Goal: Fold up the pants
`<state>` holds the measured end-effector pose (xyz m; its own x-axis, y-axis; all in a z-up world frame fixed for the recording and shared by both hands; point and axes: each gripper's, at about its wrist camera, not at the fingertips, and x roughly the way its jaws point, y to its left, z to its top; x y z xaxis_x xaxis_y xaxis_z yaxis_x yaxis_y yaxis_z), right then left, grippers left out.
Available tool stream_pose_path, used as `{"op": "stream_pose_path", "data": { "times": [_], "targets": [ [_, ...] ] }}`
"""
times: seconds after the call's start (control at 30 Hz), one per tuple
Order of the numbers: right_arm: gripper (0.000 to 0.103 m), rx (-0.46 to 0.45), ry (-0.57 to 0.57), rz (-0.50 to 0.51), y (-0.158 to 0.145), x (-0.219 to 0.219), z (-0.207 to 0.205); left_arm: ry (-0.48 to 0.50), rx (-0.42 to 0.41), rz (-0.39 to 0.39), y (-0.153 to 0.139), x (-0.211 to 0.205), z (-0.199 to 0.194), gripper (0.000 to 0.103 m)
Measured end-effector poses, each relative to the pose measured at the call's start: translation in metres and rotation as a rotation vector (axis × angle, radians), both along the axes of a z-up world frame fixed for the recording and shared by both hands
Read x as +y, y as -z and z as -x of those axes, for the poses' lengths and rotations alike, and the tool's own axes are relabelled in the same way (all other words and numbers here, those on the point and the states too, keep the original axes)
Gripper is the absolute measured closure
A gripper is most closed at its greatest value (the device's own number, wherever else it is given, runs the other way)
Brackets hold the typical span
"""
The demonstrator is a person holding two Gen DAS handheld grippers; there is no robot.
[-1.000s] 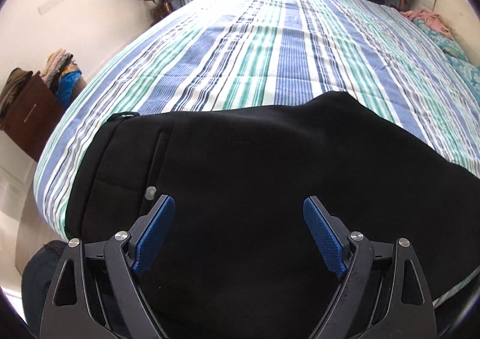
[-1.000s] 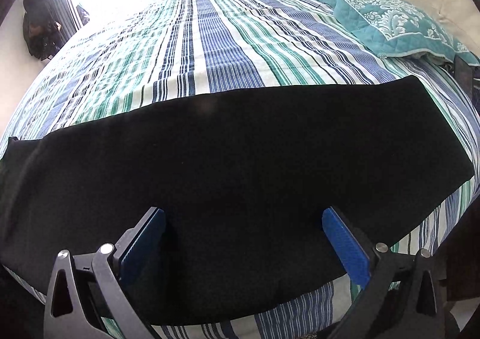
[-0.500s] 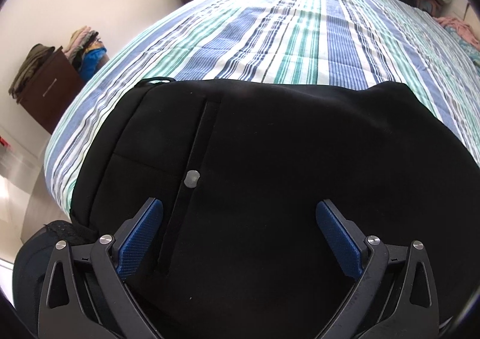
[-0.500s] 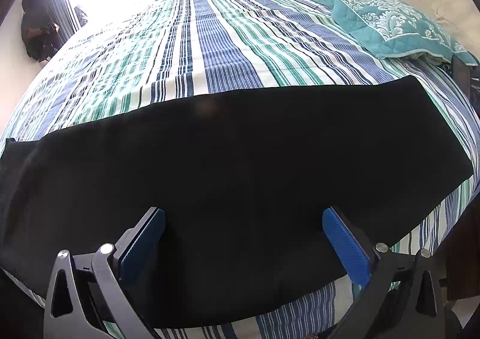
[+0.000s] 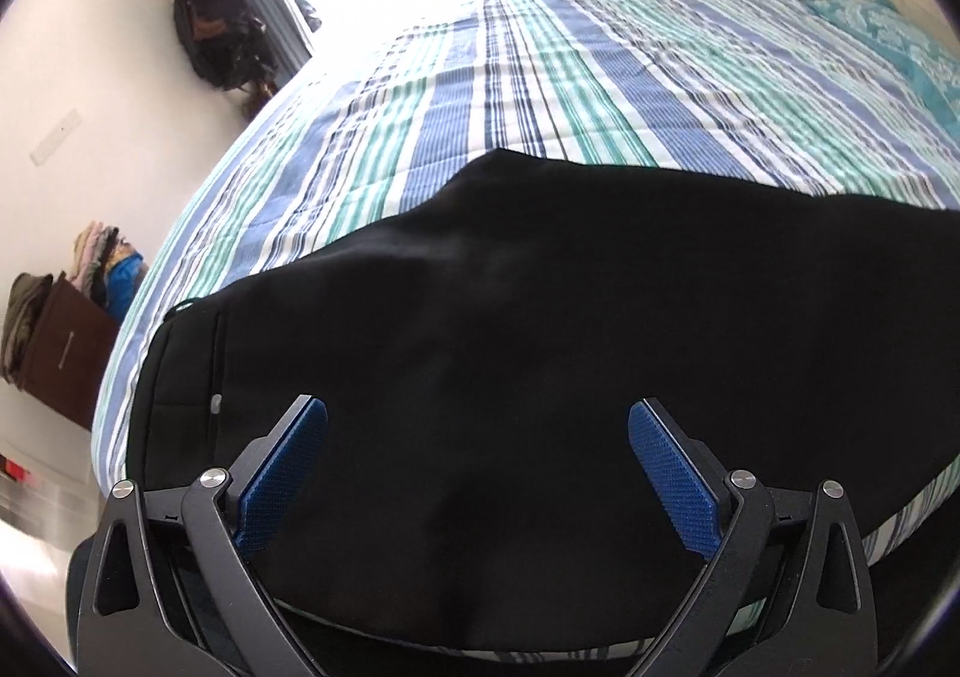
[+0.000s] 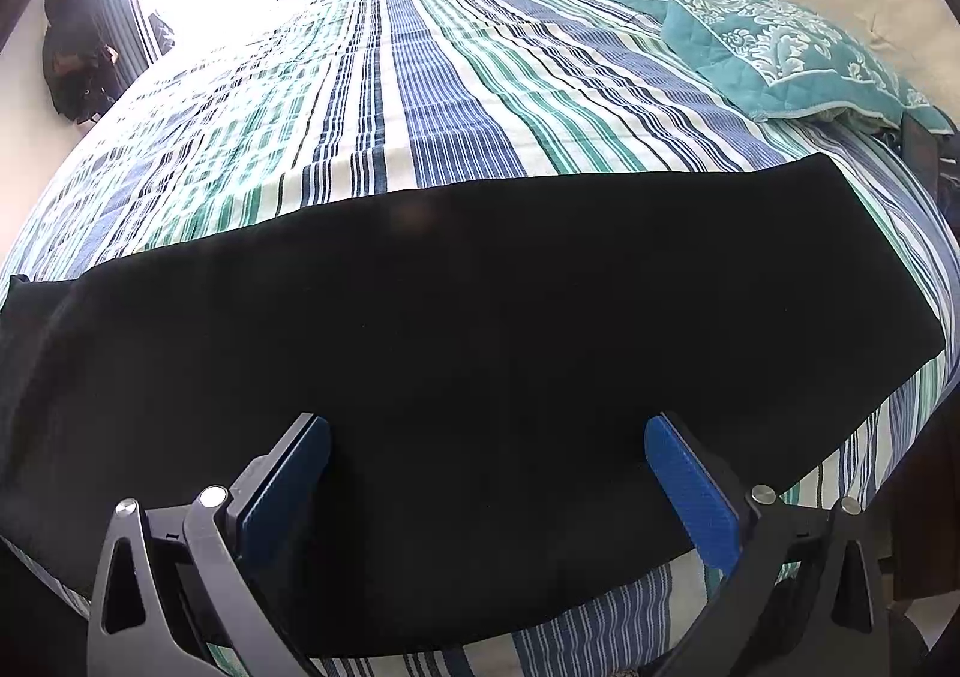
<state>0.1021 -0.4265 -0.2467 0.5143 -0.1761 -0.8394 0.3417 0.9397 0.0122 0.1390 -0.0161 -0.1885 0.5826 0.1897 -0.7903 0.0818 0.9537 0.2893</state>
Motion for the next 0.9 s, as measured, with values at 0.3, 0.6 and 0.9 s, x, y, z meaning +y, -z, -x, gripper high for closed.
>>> {"op": "stream_pose_path", "data": {
  "times": [0.3,0.6,0.9],
  "targets": [
    [0.000,-0.009,-0.002,0.006,0.001,0.003,0.002,-0.128,0.104,0.172,0.026,0.050,-0.014,0.000],
    [0.000,-0.036,-0.002,0.015,0.000,0.004,0.005,-0.067,0.008,0.102,-0.003,0.018,0.002,0.002],
    [0.000,-0.081,-0.047,-0.011,-0.039,-0.037,-0.007,0.086,0.018,0.083,0.001,-0.034,0.008,0.001]
  ]
}}
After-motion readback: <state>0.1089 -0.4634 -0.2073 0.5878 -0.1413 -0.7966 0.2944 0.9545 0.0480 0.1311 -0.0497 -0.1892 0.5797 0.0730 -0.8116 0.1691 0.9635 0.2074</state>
